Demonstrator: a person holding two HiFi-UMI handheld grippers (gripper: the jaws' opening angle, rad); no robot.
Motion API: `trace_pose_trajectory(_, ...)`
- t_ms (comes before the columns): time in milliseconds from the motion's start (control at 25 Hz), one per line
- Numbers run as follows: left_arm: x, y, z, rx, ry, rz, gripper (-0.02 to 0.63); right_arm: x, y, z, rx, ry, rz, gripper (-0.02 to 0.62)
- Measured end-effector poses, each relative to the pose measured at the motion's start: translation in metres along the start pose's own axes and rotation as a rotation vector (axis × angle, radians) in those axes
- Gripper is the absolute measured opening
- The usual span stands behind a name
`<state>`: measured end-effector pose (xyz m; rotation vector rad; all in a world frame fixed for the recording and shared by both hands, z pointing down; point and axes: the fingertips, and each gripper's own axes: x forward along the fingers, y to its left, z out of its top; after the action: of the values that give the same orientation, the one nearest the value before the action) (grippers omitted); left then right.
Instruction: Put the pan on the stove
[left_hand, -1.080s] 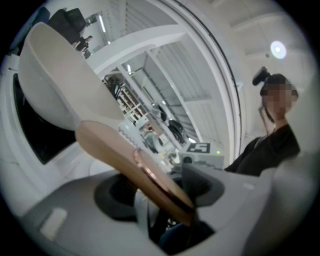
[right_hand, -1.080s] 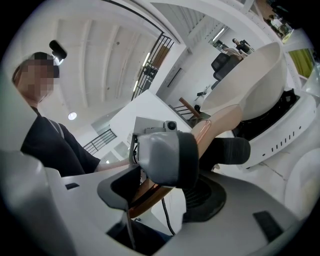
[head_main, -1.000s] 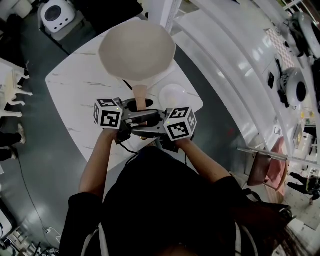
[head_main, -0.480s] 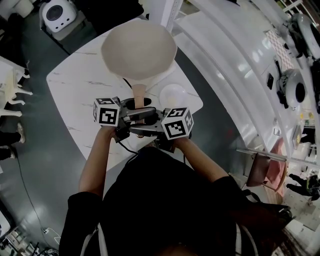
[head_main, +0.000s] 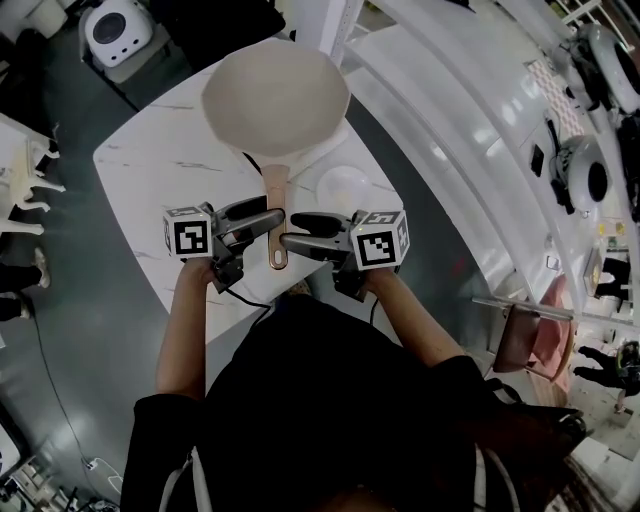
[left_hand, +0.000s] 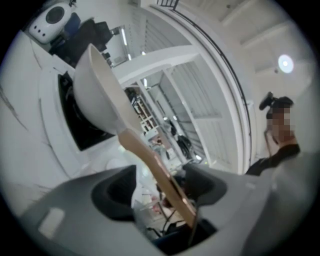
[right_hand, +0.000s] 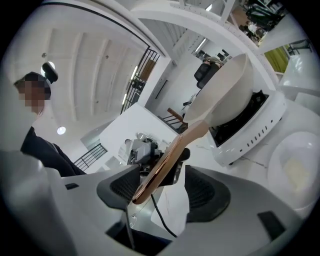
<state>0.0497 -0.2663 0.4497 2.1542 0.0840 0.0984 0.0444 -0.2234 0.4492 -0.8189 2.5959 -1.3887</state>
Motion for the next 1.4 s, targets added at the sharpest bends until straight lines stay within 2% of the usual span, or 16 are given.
trace_pose_trajectory(120, -0.016, -0.001, 0.003, 0.031, -0.035, 0.083, 0.299, -0.016, -0.005, 0.011, -0.04, -0.031, -0.067, 0.241)
trace_pose_trajectory(200, -0.028, -0.003, 0.009, 0.085, -0.072, 0.146, 0.261, -0.024, -0.006, 0.019, -0.095, -0.051, -0.121, 0.231)
trace_pose_trajectory(240, -0.033, -0.005, 0.013, 0.13, -0.09, 0.187, 0.234, -0.027, -0.005, 0.024, -0.13, -0.065, -0.146, 0.184)
trace_pose_trajectory(280, -0.038, -0.008, 0.017, 0.188, -0.106, 0.232, 0.189, -0.03, -0.002, 0.03, -0.167, -0.084, -0.17, 0.126)
trace_pose_trajectory(320, -0.043, -0.012, 0.021, 0.254, -0.122, 0.28, 0.137, -0.033, 0.002, 0.036, -0.207, -0.105, -0.194, 0.094)
trace_pose_trajectory(400, -0.05, -0.021, 0.029, 0.384, -0.15, 0.382, 0.042, -0.037, 0.013, 0.048, -0.3, -0.151, -0.246, 0.058)
trace_pose_trajectory(440, -0.054, -0.027, 0.033, 0.444, -0.165, 0.43, 0.016, -0.039, 0.02, 0.055, -0.354, -0.174, -0.275, 0.049)
trace_pose_trajectory(640, -0.071, -0.059, 0.044, 0.649, -0.274, 0.675, 0.008, -0.042, 0.053, 0.08, -0.646, -0.257, -0.431, 0.032)
trace_pose_trajectory(760, -0.088, -0.078, 0.044, 0.735, -0.348, 0.829, 0.009, -0.037, 0.076, 0.087, -0.776, -0.288, -0.468, 0.031)
trace_pose_trajectory(920, -0.116, -0.102, 0.038, 0.785, -0.443, 0.994, 0.008, -0.025, 0.103, 0.092, -0.892, -0.327, -0.475, 0.029)
trace_pose_trajectory(1080, -0.147, -0.121, 0.031, 0.807, -0.531, 1.115, 0.008, -0.01, 0.125, 0.094, -0.957, -0.362, -0.444, 0.029)
trace_pose_trajectory(1240, -0.171, -0.135, 0.023, 0.817, -0.591, 1.191, 0.008, 0.002, 0.139, 0.091, -0.988, -0.382, -0.422, 0.027)
trace_pose_trajectory(1400, -0.186, -0.14, 0.015, 0.803, -0.612, 1.229, 0.008, 0.015, 0.146, 0.08, -0.994, -0.362, -0.393, 0.021)
